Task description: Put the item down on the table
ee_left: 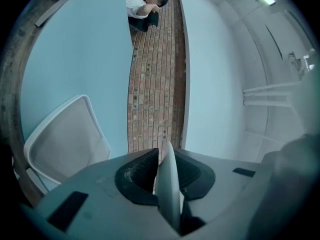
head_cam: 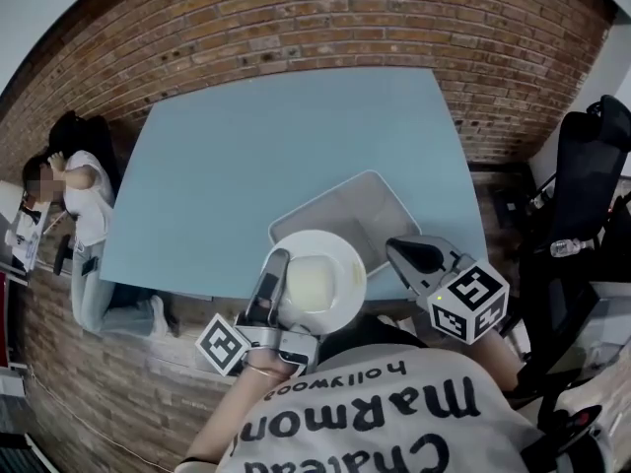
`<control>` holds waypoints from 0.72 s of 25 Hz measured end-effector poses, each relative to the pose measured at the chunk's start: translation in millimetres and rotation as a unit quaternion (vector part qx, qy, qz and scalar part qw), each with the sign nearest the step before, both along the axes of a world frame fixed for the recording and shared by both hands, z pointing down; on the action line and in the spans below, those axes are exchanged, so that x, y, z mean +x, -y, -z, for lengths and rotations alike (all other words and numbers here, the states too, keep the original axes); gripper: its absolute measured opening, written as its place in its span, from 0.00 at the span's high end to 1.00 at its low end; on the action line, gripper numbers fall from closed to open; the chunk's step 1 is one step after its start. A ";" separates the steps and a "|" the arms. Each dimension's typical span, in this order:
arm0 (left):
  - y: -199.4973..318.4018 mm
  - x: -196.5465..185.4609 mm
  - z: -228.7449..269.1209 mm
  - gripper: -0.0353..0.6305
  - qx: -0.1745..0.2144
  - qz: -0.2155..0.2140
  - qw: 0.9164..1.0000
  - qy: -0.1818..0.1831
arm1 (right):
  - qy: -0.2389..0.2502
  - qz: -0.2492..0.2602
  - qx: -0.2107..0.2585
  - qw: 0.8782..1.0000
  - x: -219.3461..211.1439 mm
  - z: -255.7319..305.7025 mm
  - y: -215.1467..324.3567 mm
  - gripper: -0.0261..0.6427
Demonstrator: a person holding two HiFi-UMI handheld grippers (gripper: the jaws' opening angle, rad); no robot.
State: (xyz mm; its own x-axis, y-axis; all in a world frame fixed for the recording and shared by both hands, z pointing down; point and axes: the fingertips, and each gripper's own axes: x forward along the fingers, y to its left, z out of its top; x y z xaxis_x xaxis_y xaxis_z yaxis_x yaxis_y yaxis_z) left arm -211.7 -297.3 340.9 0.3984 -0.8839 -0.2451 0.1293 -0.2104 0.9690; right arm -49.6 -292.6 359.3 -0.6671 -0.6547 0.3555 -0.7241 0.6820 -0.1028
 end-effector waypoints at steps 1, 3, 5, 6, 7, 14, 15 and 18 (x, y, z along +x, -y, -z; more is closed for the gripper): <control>3.3 -1.0 -1.0 0.86 -0.002 0.008 1.000 0.002 | 0.001 0.005 -0.002 1.000 0.5 -1.2 4.9 0.95; 11.3 -0.7 -2.8 0.86 -0.006 0.019 1.000 0.006 | 0.004 0.015 -0.004 1.000 1.7 -3.1 16.7 0.95; 19.5 5.4 -3.6 0.86 -0.010 0.022 1.000 0.001 | 0.004 0.026 -0.007 1.000 4.4 -4.1 29.9 0.95; 23.5 9.7 -4.7 0.86 -0.011 0.022 1.000 -0.005 | 0.005 0.032 -0.008 0.999 6.6 -4.1 35.9 0.95; 27.7 14.3 -6.9 0.86 -0.012 0.021 1.000 -0.010 | 0.005 0.036 -0.010 0.999 9.6 -4.2 41.2 0.95; 54.0 48.4 -41.6 0.86 -0.041 0.029 0.999 0.015 | 0.012 0.049 -0.038 0.998 43.6 -20.9 75.4 0.95; 58.6 53.4 -46.3 0.86 -0.045 0.028 0.998 0.016 | 0.015 0.050 -0.043 0.998 46.5 -23.4 81.3 0.95; 69.9 62.4 -63.7 0.86 -0.059 0.036 0.997 0.016 | 0.022 0.063 -0.054 0.996 47.4 -31.6 93.4 0.95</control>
